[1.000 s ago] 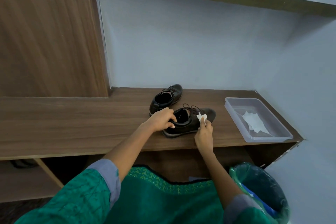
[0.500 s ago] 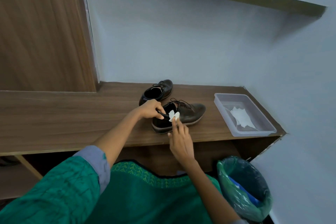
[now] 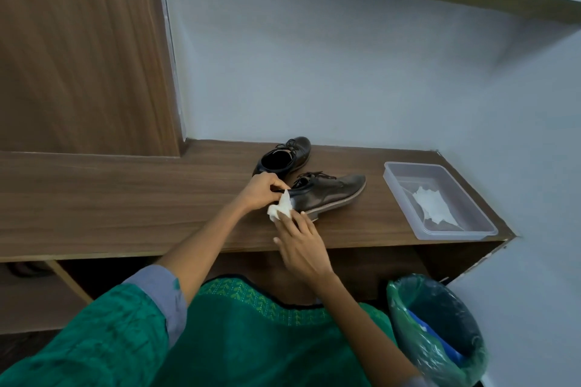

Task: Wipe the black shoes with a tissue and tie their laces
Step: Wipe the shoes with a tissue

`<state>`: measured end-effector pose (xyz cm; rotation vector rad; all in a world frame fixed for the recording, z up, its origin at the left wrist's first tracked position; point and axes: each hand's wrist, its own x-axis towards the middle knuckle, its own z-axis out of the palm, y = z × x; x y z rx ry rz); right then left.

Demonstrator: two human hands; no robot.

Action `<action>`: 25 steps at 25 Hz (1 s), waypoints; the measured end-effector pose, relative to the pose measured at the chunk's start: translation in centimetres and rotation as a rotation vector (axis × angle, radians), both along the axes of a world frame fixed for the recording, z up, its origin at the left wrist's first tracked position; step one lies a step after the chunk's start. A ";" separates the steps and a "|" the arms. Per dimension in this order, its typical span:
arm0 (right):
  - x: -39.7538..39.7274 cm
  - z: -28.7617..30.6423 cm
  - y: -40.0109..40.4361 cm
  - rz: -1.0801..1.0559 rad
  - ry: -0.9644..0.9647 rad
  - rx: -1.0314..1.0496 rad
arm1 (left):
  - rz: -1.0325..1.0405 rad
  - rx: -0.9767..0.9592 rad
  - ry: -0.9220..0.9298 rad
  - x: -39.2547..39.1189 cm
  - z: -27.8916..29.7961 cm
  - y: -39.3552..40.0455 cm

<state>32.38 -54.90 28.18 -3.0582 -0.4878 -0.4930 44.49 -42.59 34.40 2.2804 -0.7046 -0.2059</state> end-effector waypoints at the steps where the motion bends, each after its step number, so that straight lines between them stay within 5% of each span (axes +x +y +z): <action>1: 0.1 -0.2 -0.2 0.002 -0.006 -0.054 | 0.003 0.001 -0.027 -0.1 -0.2 0.0; 3: 0.4 -0.3 -2.0 -0.112 -0.024 -0.054 | 0.010 -0.013 -0.030 0.0 -0.6 0.0; 6: 1.1 0.4 -5.9 -0.413 -0.028 0.246 | 0.006 -0.022 -0.005 0.1 -0.8 -0.2; 8: 1.4 1.0 -5.5 -0.375 0.003 0.318 | 0.010 -0.026 -0.022 0.1 -0.8 -0.3; 13: 1.2 0.6 -1.0 0.032 -0.069 0.060 | -0.014 -0.009 -0.109 0.2 -1.0 -0.2; 20: 2.8 1.4 -9.9 -0.464 -0.043 0.468 | -0.075 0.037 -0.165 -0.8 -0.1 -0.6; 25: 2.1 0.7 -6.2 -0.205 -0.100 0.388 | -0.196 0.247 -0.381 -1.3 -0.5 0.5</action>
